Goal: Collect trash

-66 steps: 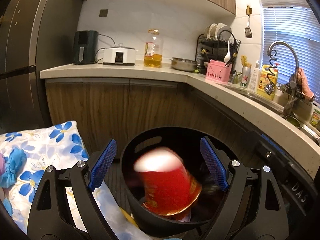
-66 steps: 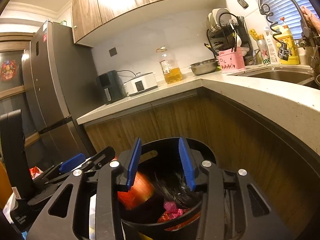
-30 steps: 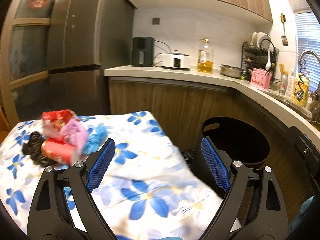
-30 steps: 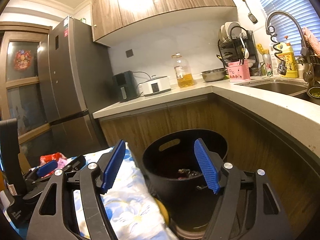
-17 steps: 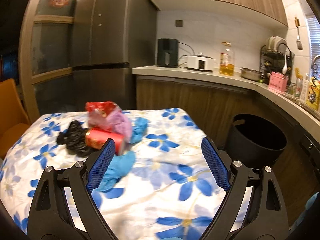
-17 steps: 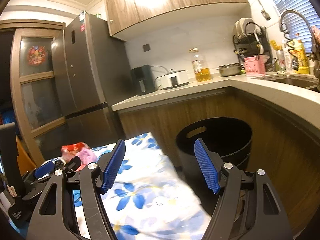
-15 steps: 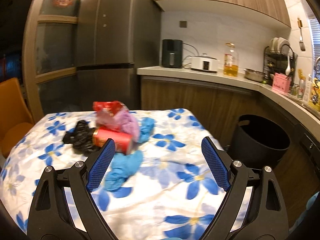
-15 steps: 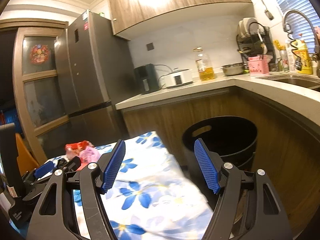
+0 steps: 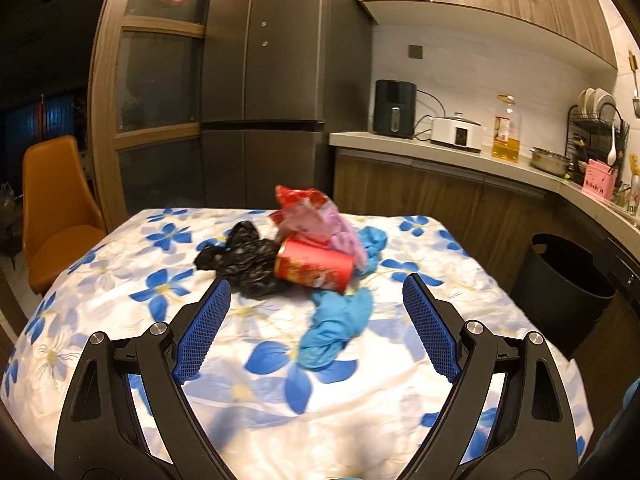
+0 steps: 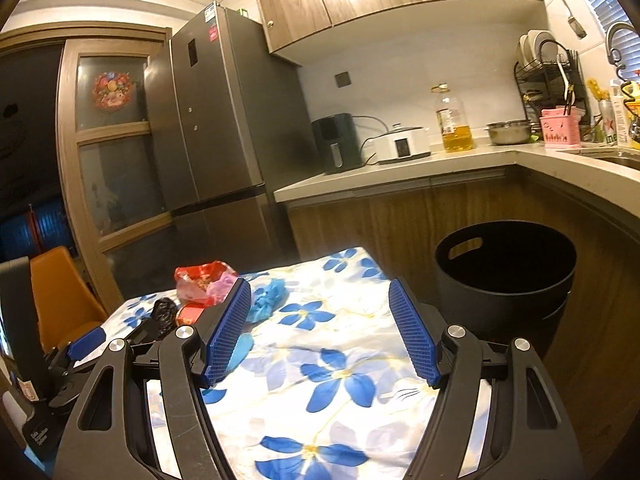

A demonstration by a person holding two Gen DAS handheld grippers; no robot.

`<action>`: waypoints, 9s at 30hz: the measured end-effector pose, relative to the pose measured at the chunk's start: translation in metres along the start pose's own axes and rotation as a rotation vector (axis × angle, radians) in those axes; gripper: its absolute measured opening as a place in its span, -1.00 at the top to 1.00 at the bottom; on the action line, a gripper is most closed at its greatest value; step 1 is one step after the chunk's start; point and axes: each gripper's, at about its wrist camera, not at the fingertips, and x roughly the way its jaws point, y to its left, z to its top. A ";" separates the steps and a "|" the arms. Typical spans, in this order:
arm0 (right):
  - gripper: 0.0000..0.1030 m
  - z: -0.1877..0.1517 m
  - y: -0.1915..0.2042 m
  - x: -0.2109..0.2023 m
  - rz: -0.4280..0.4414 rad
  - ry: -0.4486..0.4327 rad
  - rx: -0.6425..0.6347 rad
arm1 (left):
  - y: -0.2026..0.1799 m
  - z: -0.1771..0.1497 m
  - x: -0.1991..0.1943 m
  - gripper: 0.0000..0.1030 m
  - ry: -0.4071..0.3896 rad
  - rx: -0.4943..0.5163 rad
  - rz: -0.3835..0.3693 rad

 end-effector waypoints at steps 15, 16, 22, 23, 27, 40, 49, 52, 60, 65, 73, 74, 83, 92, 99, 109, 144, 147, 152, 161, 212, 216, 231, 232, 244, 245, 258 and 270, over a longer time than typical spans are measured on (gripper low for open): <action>-0.37 -0.019 0.022 0.024 0.044 0.056 -0.020 | 0.031 -0.026 0.026 -0.67 0.064 -0.041 -0.023; -0.37 -0.019 0.021 0.026 0.043 0.058 -0.019 | 0.029 -0.028 0.030 -0.67 0.067 -0.031 -0.027; -0.36 -0.020 0.016 0.032 0.038 0.067 -0.014 | 0.016 -0.031 0.056 -0.57 0.092 -0.005 -0.030; -0.36 -0.020 0.015 0.033 0.037 0.068 -0.013 | 0.015 -0.030 0.062 -0.54 0.099 -0.005 -0.030; -0.36 -0.019 0.012 0.038 0.030 0.071 -0.011 | 0.008 -0.028 0.085 -0.41 0.138 -0.008 -0.037; -0.36 -0.024 0.016 0.057 0.029 0.104 -0.018 | -0.005 -0.039 0.128 0.75 0.292 0.034 -0.101; -0.36 -0.027 0.029 0.066 0.046 0.121 -0.035 | 0.024 -0.036 0.106 0.95 0.257 -0.072 -0.139; -0.36 -0.031 0.037 0.072 0.066 0.138 -0.037 | 0.039 -0.032 0.089 0.96 0.222 -0.096 -0.116; -0.36 -0.040 0.083 0.091 0.143 0.166 -0.086 | 0.095 -0.018 0.059 0.96 0.145 -0.181 -0.023; -0.43 -0.047 0.114 0.114 0.166 0.186 -0.130 | 0.120 -0.013 0.052 0.97 0.113 -0.219 0.015; -0.67 -0.054 0.138 0.160 0.169 0.241 -0.086 | 0.151 -0.010 0.051 0.97 0.093 -0.256 0.063; -0.68 -0.055 0.141 0.165 0.162 0.245 -0.088 | 0.154 -0.010 0.051 0.97 0.092 -0.258 0.066; -0.71 -0.064 0.155 0.205 0.115 0.300 -0.061 | 0.167 -0.013 0.060 0.97 0.098 -0.263 0.070; -0.71 -0.063 0.152 0.213 0.040 0.293 -0.058 | 0.170 -0.017 0.065 0.97 0.114 -0.275 0.030; -0.71 -0.069 0.139 0.225 0.067 0.357 0.010 | 0.171 -0.018 0.068 0.97 0.122 -0.279 0.018; -0.63 -0.071 0.138 0.228 0.098 0.373 0.021 | 0.169 -0.018 0.070 0.97 0.128 -0.275 0.012; -0.62 -0.029 0.058 0.077 0.127 0.224 0.064 | 0.079 0.006 0.018 0.97 0.074 -0.165 -0.104; -0.62 -0.022 0.045 0.069 0.109 0.201 0.070 | 0.062 0.010 0.016 0.97 0.071 -0.143 -0.126; -0.62 -0.011 0.021 0.055 0.072 0.161 0.086 | 0.033 0.017 0.016 0.97 0.059 -0.099 -0.167; -0.62 0.009 -0.024 0.039 -0.006 0.092 0.118 | -0.027 0.030 0.022 0.97 0.041 -0.025 -0.246; -0.62 0.067 -0.211 0.045 -0.337 -0.075 0.238 | -0.309 0.036 0.106 0.96 0.078 0.162 -0.645; -0.62 0.068 -0.214 0.049 -0.332 -0.072 0.238 | -0.314 0.032 0.112 0.96 0.091 0.167 -0.644; -0.62 0.072 -0.214 0.066 -0.302 -0.061 0.214 | -0.327 0.020 0.128 0.91 0.150 0.215 -0.676; -0.62 0.073 -0.214 0.067 -0.300 -0.058 0.213 | -0.326 0.018 0.129 0.80 0.155 0.219 -0.669; -0.67 0.076 -0.215 0.053 -0.313 -0.067 0.220 | -0.295 0.015 0.135 -0.28 0.179 0.148 -0.607; -0.67 0.075 -0.213 0.051 -0.325 -0.062 0.211 | -0.291 0.014 0.134 -0.30 0.180 0.140 -0.600; -0.67 0.053 -0.162 0.029 -0.361 -0.021 0.101 | -0.213 0.015 0.092 -0.41 0.125 0.065 -0.450; -0.67 0.038 -0.113 0.002 -0.345 -0.030 0.046 | -0.141 0.013 0.051 -0.41 0.085 0.017 -0.339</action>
